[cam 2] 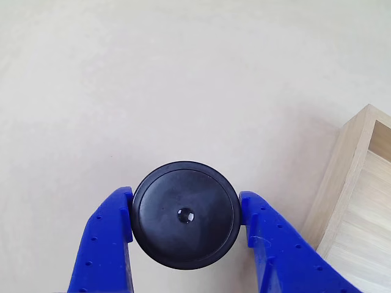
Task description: Place the black cylinder in the wooden box then return to rest.
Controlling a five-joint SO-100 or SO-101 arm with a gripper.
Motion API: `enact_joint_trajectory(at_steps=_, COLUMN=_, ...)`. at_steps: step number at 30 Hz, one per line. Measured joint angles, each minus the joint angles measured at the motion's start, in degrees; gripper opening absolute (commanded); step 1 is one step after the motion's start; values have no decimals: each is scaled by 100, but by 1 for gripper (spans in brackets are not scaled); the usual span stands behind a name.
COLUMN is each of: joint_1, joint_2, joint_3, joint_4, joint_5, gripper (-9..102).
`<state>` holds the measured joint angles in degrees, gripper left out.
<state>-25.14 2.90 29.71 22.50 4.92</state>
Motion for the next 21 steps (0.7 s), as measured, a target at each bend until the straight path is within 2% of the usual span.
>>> enact_joint_trajectory(at_steps=13, joint_1=0, joint_2=0, joint_3=0, joint_4=35, joint_5=0, gripper=18)
enact_joint_trajectory(at_steps=21, joint_1=0, joint_2=-334, joint_3=0, joint_4=413, joint_5=0, gripper=18)
